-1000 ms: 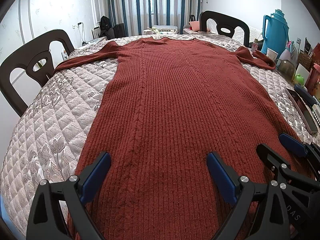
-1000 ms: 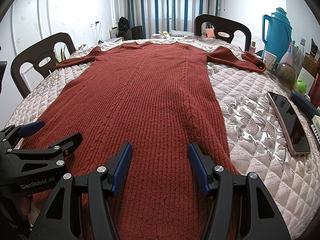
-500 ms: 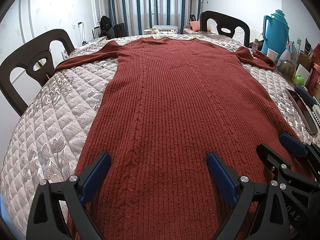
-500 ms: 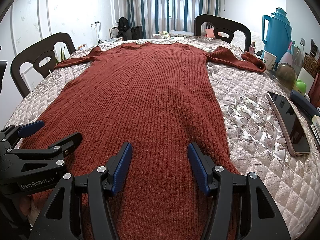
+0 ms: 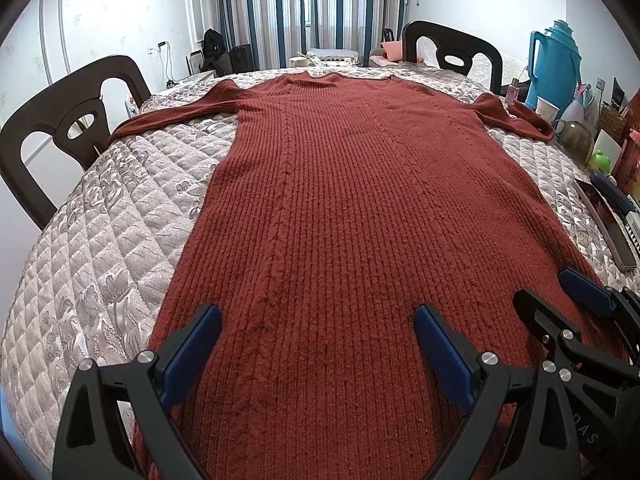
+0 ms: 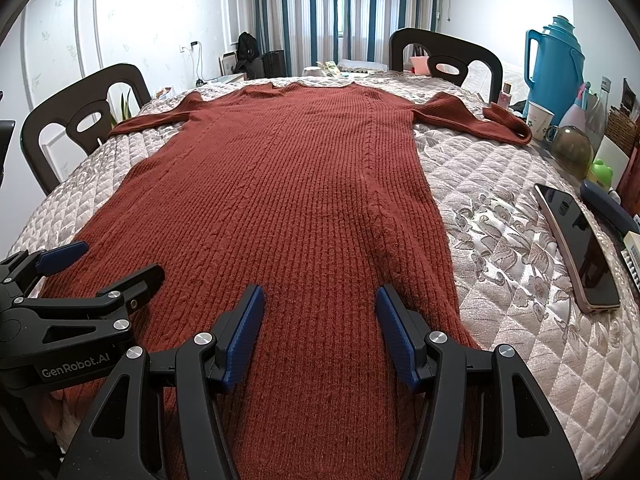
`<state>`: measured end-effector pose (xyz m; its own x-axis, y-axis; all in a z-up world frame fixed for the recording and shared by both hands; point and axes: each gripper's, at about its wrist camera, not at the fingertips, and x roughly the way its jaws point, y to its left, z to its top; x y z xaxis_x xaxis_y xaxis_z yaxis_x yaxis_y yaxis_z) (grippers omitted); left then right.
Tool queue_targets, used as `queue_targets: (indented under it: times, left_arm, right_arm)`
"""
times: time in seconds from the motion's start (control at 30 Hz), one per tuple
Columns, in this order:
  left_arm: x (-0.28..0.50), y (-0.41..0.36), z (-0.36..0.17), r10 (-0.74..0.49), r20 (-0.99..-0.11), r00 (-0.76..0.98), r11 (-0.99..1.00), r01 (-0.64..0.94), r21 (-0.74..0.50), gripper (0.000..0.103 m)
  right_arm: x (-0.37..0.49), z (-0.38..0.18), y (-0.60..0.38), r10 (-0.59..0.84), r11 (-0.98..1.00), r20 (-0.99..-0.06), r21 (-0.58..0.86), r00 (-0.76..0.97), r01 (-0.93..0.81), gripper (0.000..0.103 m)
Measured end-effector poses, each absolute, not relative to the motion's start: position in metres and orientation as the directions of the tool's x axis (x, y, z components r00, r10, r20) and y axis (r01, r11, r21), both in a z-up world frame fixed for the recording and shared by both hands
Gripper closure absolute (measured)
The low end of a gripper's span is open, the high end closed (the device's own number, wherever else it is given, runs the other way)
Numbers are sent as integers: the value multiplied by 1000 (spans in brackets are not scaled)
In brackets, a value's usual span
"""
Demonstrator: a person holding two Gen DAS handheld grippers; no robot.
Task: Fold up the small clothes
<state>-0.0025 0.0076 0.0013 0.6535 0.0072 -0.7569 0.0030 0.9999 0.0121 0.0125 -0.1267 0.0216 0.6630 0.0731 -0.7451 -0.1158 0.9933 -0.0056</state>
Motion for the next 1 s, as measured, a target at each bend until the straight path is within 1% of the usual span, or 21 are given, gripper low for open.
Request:
queue_targets:
  times: [0.37,0.43,0.5,0.57,0.6,0.73,0.87,1.0]
  left_arm:
    - [-2,5,1,-4,-762,647,1000,18,10,4]
    - [-3,7,3,-36,-765,644,999,44,-10,5]
    - [-4,12,7,-103,-771,629,994,96,-54,5]
    - [-4,22,15,-193,-768,611,981,145,-131,5]
    - [-5,28,21,-212,-756,619,977,149,-152,5]
    - [-1,57,54,-180,-682,709,984,120,-135,5]
    - [22,104,74,-63,-657,751,993,-19,-117,5]
    - [48,146,82,-34,-663,748,977,-115,-180,5]
  right_arm:
    - [14,22,-129,77,992,-756,-5,650,-122,44]
    - [15,25,-132,96,991,-770,17,631,-130,44]
    - [18,28,-136,136,988,-778,58,613,-144,44]
    - [17,35,-139,184,982,-763,114,620,-151,44]
    - [17,40,-141,199,980,-747,132,634,-152,44]
    - [24,61,-136,196,980,-701,109,686,-169,44]
    - [36,83,-126,213,975,-659,90,721,-205,44]
    - [59,100,-112,241,967,-636,93,733,-237,44]
